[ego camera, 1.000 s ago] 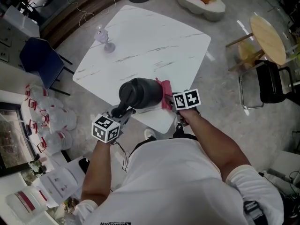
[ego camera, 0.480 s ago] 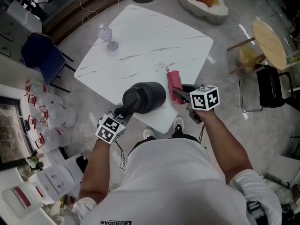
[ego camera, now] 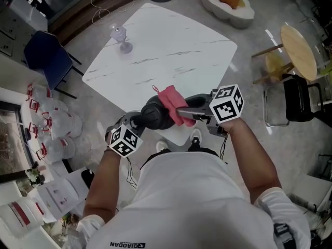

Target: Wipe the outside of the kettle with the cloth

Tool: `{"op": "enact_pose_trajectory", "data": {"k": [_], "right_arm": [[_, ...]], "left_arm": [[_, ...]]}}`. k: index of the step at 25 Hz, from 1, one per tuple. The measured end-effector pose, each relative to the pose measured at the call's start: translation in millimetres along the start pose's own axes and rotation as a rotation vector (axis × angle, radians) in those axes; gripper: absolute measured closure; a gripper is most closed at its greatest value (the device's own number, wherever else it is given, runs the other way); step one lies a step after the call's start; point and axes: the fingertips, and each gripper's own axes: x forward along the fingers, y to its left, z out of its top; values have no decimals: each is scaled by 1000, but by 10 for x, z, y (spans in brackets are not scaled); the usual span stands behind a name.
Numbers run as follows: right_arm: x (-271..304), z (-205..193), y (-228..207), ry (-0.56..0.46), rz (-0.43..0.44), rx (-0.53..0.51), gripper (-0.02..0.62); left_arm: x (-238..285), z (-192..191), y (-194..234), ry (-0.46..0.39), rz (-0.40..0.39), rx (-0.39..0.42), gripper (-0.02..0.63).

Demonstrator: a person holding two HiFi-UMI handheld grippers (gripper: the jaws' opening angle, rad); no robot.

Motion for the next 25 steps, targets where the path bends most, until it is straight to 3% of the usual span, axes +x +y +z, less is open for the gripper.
{"op": "enact_pose_trajectory", "data": {"k": [3, 10, 19, 25], "right_arm": [[132, -133, -3, 69, -24, -38, 489], [85, -151, -192, 88, -126, -45, 489], [-88, -399, -697, 237, -309, -76, 489], [-161, -634, -953, 228, -373, -5, 491]], "left_arm": [[5, 46, -7, 18, 17, 72, 515], [7, 104, 10, 47, 43, 190, 515], [33, 266, 56, 76, 67, 327, 514], [44, 343, 97, 76, 97, 413, 512]]}}
